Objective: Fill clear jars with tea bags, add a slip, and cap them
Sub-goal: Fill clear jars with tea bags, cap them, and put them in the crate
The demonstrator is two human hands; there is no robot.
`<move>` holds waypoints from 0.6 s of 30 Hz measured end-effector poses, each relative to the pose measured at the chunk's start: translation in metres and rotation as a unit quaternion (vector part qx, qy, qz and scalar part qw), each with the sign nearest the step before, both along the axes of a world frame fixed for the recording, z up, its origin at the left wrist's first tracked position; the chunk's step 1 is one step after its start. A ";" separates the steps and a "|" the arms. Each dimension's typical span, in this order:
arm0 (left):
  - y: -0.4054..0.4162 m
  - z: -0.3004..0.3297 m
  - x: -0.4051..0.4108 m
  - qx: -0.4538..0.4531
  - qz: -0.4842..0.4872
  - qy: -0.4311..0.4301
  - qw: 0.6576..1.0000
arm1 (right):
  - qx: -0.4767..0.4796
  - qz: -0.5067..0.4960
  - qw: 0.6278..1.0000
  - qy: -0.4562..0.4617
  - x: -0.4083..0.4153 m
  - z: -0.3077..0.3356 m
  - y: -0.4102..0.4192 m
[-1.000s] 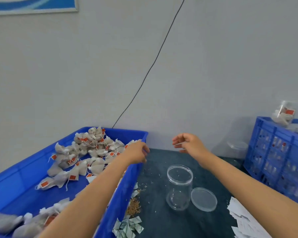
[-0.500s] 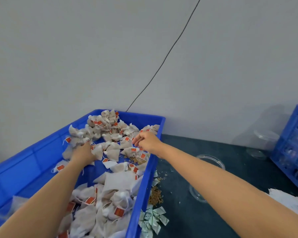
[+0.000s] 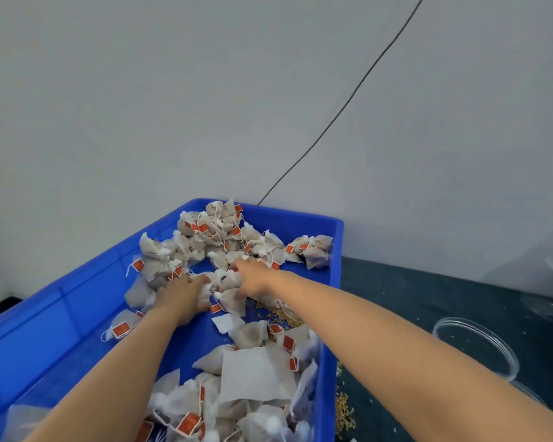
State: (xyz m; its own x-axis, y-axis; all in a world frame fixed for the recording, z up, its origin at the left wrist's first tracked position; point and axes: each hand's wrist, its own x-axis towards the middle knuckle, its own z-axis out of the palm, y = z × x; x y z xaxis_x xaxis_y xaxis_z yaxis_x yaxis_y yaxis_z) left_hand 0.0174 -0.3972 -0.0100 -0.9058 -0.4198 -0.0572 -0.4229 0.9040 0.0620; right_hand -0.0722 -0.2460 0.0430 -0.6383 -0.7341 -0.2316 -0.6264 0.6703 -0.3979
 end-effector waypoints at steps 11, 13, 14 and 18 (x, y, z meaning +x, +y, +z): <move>0.000 0.001 0.006 0.226 0.074 0.273 0.932 | 0.108 0.019 0.992 0.063 -0.008 -0.030 -0.028; -0.002 0.003 0.004 0.235 0.108 0.296 0.919 | 0.111 0.028 0.989 0.093 -0.008 -0.028 -0.026; -0.003 0.003 0.003 0.236 0.126 0.290 0.919 | 0.123 0.034 0.986 0.105 -0.007 -0.026 -0.025; -0.007 0.007 -0.009 0.213 0.160 0.210 0.941 | 0.154 0.046 0.981 0.107 -0.004 -0.010 -0.012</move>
